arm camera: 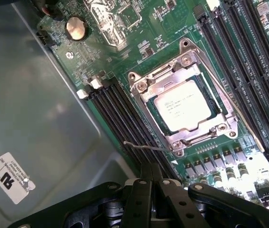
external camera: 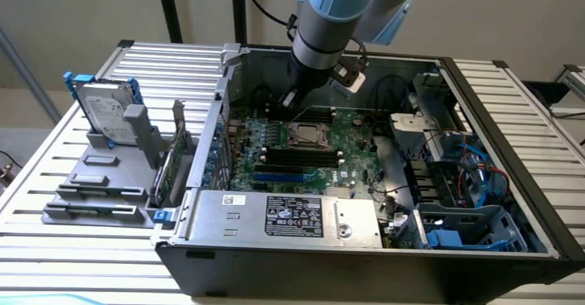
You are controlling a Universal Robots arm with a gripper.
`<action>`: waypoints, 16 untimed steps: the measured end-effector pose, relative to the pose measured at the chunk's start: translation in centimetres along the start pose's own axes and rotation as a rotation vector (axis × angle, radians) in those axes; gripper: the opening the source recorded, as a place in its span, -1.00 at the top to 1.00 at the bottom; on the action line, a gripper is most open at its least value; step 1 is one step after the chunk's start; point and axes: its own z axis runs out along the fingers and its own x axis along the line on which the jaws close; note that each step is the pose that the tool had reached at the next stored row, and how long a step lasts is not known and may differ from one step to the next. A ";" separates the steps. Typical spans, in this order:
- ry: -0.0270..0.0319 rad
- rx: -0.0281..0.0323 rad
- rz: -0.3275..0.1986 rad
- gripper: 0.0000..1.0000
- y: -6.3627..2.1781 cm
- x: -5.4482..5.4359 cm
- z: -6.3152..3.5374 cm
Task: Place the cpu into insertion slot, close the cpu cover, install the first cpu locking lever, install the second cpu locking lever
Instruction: 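Install the first cpu locking lever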
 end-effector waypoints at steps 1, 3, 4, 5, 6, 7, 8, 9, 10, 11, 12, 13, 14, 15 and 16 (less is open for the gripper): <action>0.0004 -0.0005 0.000 0.79 0.03 0.0 0.11; 0.0009 -0.0015 -0.001 0.79 0.07 -0.1 0.30; 0.0009 -0.0017 -0.001 0.79 0.10 -0.1 0.44; 0.0008 -0.0019 -0.001 0.79 0.11 -0.2 0.59; 0.0005 -0.0020 -0.001 0.79 0.12 -0.3 0.73; 0.0004 -0.0023 -0.001 0.79 0.11 -0.3 0.87; 0.0001 -0.0027 -0.001 0.79 0.10 -0.4 0.98; -0.0001 -0.0033 -0.001 0.79 0.08 -0.5 1.10; -0.0001 -0.0039 -0.001 0.79 0.06 -0.5 1.20; 0.0002 -0.0047 -0.001 0.79 0.06 -0.6 1.30; 0.0005 -0.0052 -0.002 0.79 0.09 -0.6 1.37; 0.0007 -0.0057 -0.002 0.79 0.11 -0.6 1.44; 0.0006 -0.0063 -0.002 0.79 0.14 -0.6 1.52; 0.0004 -0.0070 -0.002 0.79 0.16 -0.7 1.62; 0.0000 -0.0078 -0.002 0.79 0.19 -0.7 1.72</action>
